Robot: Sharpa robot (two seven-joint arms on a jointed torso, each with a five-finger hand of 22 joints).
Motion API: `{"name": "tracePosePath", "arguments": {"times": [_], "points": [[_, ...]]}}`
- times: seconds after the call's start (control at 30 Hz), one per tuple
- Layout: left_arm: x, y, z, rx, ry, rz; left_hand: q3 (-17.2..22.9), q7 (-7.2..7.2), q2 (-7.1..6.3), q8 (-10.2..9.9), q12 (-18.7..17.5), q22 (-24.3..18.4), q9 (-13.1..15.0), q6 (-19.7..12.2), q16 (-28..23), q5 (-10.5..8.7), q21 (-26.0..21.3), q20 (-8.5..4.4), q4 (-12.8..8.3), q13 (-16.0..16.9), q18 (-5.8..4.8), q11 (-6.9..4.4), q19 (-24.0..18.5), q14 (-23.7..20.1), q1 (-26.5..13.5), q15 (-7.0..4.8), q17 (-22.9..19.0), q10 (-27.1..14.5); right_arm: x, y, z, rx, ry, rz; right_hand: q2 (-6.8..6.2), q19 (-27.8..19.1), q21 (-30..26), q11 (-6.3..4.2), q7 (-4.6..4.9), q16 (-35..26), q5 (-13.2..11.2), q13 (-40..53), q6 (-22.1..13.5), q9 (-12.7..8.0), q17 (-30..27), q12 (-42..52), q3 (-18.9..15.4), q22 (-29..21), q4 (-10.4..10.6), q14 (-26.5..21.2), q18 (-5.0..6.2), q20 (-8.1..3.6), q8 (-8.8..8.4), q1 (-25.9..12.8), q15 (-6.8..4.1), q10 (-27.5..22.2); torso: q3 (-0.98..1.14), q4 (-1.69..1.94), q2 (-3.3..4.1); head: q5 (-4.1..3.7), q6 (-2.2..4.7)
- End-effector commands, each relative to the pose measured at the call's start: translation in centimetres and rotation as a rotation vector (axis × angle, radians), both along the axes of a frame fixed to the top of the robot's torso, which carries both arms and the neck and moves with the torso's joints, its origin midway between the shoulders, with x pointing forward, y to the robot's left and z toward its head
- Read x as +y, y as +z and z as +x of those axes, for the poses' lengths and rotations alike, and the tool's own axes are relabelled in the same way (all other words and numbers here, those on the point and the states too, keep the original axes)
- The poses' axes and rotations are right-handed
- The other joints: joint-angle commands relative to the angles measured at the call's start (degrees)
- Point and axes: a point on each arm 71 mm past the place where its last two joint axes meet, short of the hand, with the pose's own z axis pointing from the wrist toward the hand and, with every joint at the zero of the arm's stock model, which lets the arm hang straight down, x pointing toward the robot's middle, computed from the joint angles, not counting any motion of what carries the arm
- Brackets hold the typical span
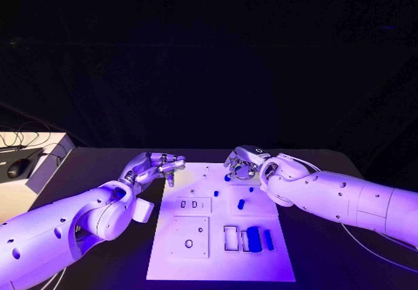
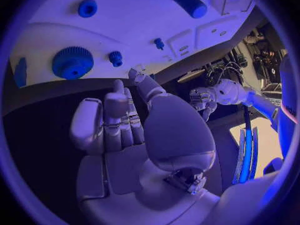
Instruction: Assemble the parts on the task board
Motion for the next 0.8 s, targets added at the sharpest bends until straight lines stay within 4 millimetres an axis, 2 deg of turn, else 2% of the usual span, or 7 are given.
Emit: {"name": "tracePosePath", "arguments": {"times": [0.03, 0.1, 0.13, 0.3, 0.5, 0.6, 0.8], "points": [[-0.1, -0.1, 0.0, 0.006, -0.027, 0.001, -0.3, 0.07, 0.11, 0.3, -0.3, 0.1, 0.0, -0.4, -0.3, 0.09, 0.1, 0.28, 0.0, 0.0, 1.38, 0.10, 0.0, 0.2, -0.6, 0.34, -0.1, -0.4, 0.1, 0.2, 0.0, -0.033, -0.012, -0.035, -0.05, 0.8, 1.6, -1.04, -0.51, 2.6, 0.7, 0.5, 1.5, 0.3, 2.6, -0.7, 0.2, 2.7, 0.0, 0.0, -0.86, -0.45, 0.06, -0.9, -0.57, 2.9, -0.11, 0.16, 0.40, 0.01, -0.06], [-0.1, -0.1, 0.0, 0.008, -0.027, 0.002, -0.3, 0.08, 0.14, 0.2, -0.4, 0.1, 0.0, -0.5, -0.4, 0.08, 0.1, 0.30, 0.0, 0.0, 1.40, 0.12, 0.0, 0.3, -0.6, 0.35, 0.0, -0.5, 0.2, 0.1, -0.1, -0.036, -0.016, -0.064, -0.31, 0.3, 0.9, -0.98, -0.48, 3.2, 1.0, 0.8, 1.4, 0.3, 3.3, -1.6, -0.2, 1.8, 0.1, -0.4, -0.58, -0.69, -0.13, -1.1, -0.53, 3.2, -0.11, 0.22, 0.41, -0.02, -0.10], [0.0, -0.1, 0.0, 0.008, -0.027, 0.002, -0.3, 0.09, 0.13, 0.2, -0.4, 0.1, 0.0, -0.5, -0.4, 0.08, 0.1, 0.30, 0.0, -0.1, 1.41, 0.14, 0.0, 0.2, -0.6, 0.36, -0.1, -0.5, 0.2, 0.1, -0.1, -0.037, -0.017, -0.078, -0.76, -0.1, 0.1, -0.50, -0.32, 3.1, 1.1, 0.6, 1.0, 0.2, 3.2, -2.1, -0.6, 0.6, 0.3, -0.5, -0.28, -0.68, -0.18, -1.6, -0.30, 1.9, -0.11, 0.22, 0.42, -0.01, -0.13], [0.1, -0.1, 0.0, 0.011, -0.026, 0.004, -0.5, 0.15, 0.16, 0.2, -0.6, 0.1, 0.0, -0.7, -0.8, 0.08, 0.0, 0.39, 0.0, -0.1, 1.48, 0.22, 0.1, 0.4, -0.7, 0.40, -0.1, -0.7, 0.5, 0.0, -0.2, -0.041, -0.019, -0.141, -1.40, 0.9, 0.2, -0.03, -0.22, 3.3, 1.0, 0.4, 0.2, 0.2, 3.4, -1.9, -1.4, 1.9, 1.2, -0.5, -0.04, -0.13, -0.09, -2.0, 0.15, 0.5, -0.17, 0.40, 0.74, -0.02, -0.07], [0.2, -0.1, 0.0, 0.012, -0.023, 0.006, -0.7, 0.20, 0.14, 0.2, -0.8, 0.1, 0.0, -0.9, -1.0, 0.08, -0.1, 0.45, 0.1, -0.1, 1.50, 0.32, 0.0, 0.4, -0.7, 0.47, -0.2, -1.0, 0.9, -0.3, -0.3, -0.033, -0.013, -0.201, -2.24, 0.5, -2.4, 1.17, 0.08, 2.1, 1.2, -0.1, -1.1, 0.1, 2.1, -1.9, -1.4, -0.6, 2.0, -1.0, 1.11, 0.67, -0.13, -2.1, 0.99, -3.6, -0.22, 0.67, 1.15, -0.21, -0.14], [0.2, -0.2, 0.0, 0.013, -0.021, 0.007, -0.8, 0.27, 0.11, 0.2, -0.9, 0.1, 0.0, -1.0, -1.4, 0.07, -0.2, 0.56, 0.1, -0.1, 1.56, 0.42, 0.0, 0.5, -0.8, 0.53, -0.4, -1.2, 1.1, -0.4, -0.3, -0.033, -0.009, -0.218, -2.73, 0.7, -4.5, 1.52, 0.09, 1.1, 1.0, -0.1, -1.4, 0.2, 0.6, -1.9, -1.9, -1.7, 3.0, -1.1, 1.85, 1.26, -0.14, -1.5, 1.27, -5.1, -0.24, 0.72, 1.34, -0.16, -0.13], [0.4, -0.2, 0.1, 0.014, -0.014, 0.008, -0.8, 0.32, 0.09, 0.2, -0.9, 0.0, 0.0, -1.1, -1.7, 0.08, -0.4, 0.61, 0.2, -0.1, 1.59, 0.47, 0.0, 0.6, -0.8, 0.57, -0.5, -1.3, 1.2, -0.4, -0.3, -0.039, -0.012, -0.232, -3.07, 1.2, -7.4, 1.71, -0.06, 0.4, 0.7, -0.1, -1.0, 0.4, -1.1, -1.9, -2.2, -2.1, 4.5, -1.0, 2.21, 1.37, -0.18, -0.5, 1.36, -6.3, -0.35, 0.74, 1.60, -0.28, 0.00]]}}
